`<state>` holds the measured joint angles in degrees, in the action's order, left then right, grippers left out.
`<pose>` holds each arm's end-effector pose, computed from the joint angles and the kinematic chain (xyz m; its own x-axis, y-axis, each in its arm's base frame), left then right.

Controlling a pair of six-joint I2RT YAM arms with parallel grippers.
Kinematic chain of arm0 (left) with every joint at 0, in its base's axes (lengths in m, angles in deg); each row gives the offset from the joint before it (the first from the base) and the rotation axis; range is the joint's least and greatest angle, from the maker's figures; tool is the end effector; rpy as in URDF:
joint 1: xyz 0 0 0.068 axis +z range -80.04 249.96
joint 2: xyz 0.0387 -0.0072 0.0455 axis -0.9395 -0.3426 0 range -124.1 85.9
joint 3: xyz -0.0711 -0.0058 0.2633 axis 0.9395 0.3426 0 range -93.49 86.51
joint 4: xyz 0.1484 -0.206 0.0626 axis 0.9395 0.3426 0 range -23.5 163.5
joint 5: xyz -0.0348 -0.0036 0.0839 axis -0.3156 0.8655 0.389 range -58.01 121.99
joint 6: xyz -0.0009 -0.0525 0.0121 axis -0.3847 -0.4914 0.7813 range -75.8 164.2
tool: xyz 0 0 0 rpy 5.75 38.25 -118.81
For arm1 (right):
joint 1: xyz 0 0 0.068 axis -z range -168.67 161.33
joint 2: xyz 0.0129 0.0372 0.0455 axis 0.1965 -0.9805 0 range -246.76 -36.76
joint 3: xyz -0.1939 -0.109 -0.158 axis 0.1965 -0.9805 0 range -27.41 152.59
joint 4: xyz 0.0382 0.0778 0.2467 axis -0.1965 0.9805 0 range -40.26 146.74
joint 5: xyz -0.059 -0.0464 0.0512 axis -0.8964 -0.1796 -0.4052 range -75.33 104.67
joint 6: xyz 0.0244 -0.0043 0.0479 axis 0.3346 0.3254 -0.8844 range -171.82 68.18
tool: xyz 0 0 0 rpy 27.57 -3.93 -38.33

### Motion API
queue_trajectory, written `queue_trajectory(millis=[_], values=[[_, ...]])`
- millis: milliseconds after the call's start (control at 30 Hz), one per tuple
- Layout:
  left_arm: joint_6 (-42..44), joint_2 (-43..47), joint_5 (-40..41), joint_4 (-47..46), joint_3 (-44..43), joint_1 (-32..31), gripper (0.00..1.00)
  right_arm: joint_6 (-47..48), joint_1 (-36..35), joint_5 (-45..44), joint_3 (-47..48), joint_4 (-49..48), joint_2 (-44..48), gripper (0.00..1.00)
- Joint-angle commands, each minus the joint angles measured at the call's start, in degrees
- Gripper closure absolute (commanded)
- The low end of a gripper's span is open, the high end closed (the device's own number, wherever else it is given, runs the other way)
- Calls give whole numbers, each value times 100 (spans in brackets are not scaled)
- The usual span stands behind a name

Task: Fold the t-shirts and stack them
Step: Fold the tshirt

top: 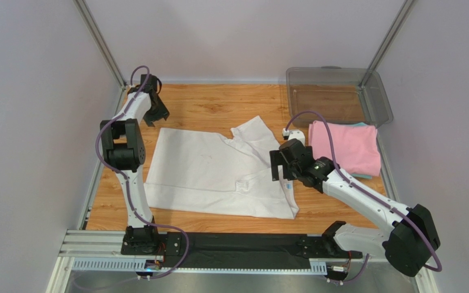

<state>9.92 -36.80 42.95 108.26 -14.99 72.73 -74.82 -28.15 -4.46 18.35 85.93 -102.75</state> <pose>0.4614 0.0291 0.2060 -0.6598 -0.5854 -0.4710 -0.6116 0.7826 -0.1160 0.1793 0.1326 0.2366 -0.7719 -0.1577 -0.6158 -0.1729 0.9843 -0.0353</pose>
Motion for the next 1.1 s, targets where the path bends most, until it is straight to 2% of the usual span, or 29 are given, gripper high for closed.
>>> queue_trajectory(millis=[0, 333, 567, 600, 700, 733, 767, 933, 1067], values=[[194, -307, -33, 280, -458, -13, 39, 112, 81, 50, -58, -226, 175, 0], [238, -633, 73, 316, -459, -22, 48, 103, 160, 191, -120, -235, 236, 0], [282, -555, -138, 386, -222, -13, 68, 51, 169, 191, -120, -270, 131, 0], [273, -528, -147, 377, -126, -22, 68, 33, 169, 208, -120, -270, 122, 0], [273, -396, -235, 316, 59, -13, 81, -37, 169, 296, -111, -270, 78, 0], [273, -378, -296, 298, 103, -22, 95, -46, 169, 314, -120, -278, 78, 0], [273, -343, -305, 298, 156, -22, 100, -64, 160, 288, -111, -270, 61, 0], [431, -98, -341, 123, 437, -13, 100, -187, 169, 244, 47, -270, -18, 0], [545, 228, -314, -290, 840, -13, 100, -213, 230, 165, 800, -314, -369, 0]])
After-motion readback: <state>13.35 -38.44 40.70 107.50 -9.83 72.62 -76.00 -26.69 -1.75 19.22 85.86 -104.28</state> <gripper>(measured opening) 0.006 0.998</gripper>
